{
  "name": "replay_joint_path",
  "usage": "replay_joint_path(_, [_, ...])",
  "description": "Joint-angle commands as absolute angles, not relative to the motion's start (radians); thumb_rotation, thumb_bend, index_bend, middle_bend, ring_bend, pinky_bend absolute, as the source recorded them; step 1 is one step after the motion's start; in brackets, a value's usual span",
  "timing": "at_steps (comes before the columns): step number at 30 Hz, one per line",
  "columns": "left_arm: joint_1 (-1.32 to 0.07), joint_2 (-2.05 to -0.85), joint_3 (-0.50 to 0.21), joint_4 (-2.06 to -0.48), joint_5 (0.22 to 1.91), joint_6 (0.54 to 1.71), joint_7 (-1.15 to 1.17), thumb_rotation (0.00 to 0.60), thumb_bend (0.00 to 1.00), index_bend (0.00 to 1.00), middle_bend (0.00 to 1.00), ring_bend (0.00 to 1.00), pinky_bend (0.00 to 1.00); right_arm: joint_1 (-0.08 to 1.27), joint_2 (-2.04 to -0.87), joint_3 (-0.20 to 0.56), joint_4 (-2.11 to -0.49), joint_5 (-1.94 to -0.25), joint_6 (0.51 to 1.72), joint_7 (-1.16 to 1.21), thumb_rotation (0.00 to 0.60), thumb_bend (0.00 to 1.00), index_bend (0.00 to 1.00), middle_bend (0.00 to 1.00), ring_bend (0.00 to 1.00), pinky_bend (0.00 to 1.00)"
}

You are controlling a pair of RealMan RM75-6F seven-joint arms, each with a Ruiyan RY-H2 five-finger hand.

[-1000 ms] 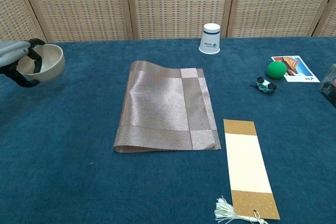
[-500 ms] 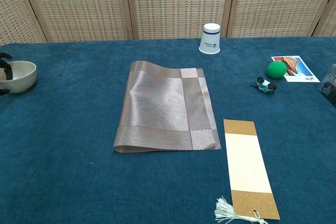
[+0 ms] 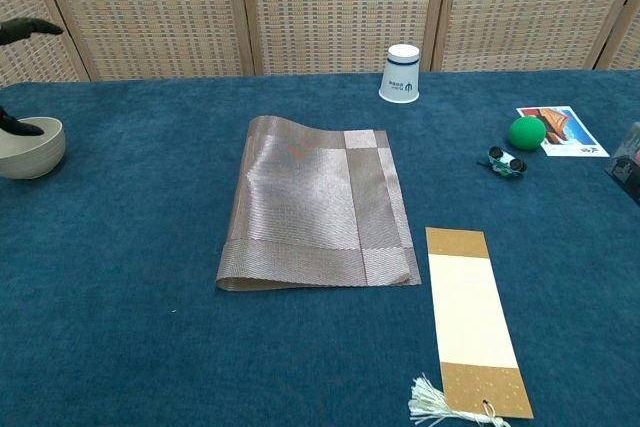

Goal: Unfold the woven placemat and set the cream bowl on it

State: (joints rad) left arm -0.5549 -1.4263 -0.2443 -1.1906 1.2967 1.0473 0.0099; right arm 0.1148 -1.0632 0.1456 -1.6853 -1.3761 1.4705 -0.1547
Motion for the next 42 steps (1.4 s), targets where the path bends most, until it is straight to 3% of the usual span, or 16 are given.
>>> replay_joint_path(1, [-0.571, -1.297, -0.183, -1.449, 1.52, 1.145, 0.028, 0.6, 0.23, 0.22, 0.0, 0.0, 0.0, 0.113, -1.058, 0.147, -1.688, -1.378, 1.475, -0.147, 0.6, 0.0, 0.06, 0.0, 0.0, 0.0])
replay_joint_path(3, [-0.605, -1.287, -0.168, -1.507, 1.577, 1.122, 0.054, 0.6, 0.29, 0.31, 0.0, 0.0, 0.0, 0.11, -1.053, 0.149, -1.691, -1.38, 1.481, -0.139, 0.6, 0.0, 0.06, 0.0, 0.0, 0.0])
replay_joint_path(5, [-0.649, -1.311, -0.158, -1.528, 1.636, 1.102, 0.058, 0.6, 0.31, 0.33, 0.0, 0.0, 0.0, 0.107, -1.049, 0.149, -1.692, -1.383, 1.486, -0.131, 0.6, 0.0, 0.06, 0.0, 0.0, 0.0])
replay_joint_path(17, [-0.847, -1.542, -0.127, -1.472, 1.655, 0.836, 0.352, 0.6, 0.31, 0.34, 0.0, 0.0, 0.0, 0.103, -1.039, 0.156, -1.684, -1.36, 1.479, -0.106, 0.6, 0.0, 0.06, 0.0, 0.0, 0.0])
replay_joint_path(22, [-0.898, -1.631, -0.114, -1.415, 1.63, 0.76, 0.479, 0.6, 0.37, 0.33, 0.0, 0.0, 0.0, 0.107, -1.036, 0.166, -1.673, -1.33, 1.463, -0.091, 0.6, 0.0, 0.06, 0.0, 0.0, 0.0])
replay_joint_path(42, [-1.02, -1.839, -0.114, -1.238, 1.605, 0.681, 0.643, 0.6, 0.37, 0.3, 0.0, 0.0, 0.0, 0.11, -1.027, 0.181, -1.649, -1.286, 1.436, -0.057, 0.6, 0.0, 0.06, 0.0, 0.0, 0.0])
